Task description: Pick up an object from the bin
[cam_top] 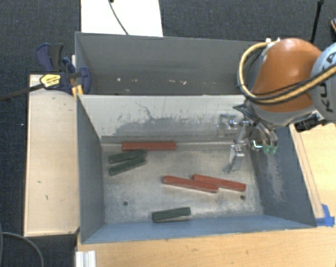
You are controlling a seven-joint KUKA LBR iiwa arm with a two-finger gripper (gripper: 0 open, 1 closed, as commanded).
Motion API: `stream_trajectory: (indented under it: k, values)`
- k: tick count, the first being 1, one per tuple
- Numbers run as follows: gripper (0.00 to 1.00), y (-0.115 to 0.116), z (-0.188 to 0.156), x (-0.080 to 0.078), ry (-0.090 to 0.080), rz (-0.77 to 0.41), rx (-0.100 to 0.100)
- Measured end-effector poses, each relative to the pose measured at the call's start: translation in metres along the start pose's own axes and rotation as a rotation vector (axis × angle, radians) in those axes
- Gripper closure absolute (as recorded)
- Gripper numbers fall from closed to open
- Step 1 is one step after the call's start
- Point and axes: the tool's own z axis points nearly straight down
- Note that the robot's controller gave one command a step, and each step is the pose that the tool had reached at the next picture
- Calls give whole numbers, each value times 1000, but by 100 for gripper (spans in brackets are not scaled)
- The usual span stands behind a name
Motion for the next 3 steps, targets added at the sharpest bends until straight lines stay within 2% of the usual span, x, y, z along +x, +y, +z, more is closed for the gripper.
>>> stream_trajectory:
  k: [1,2,3]
  values:
    - [0,33,133,51,2,3,-1]
    - [0,54,98,49,-11,86,-2]
    - [0,-5,99,37,-12,245,1]
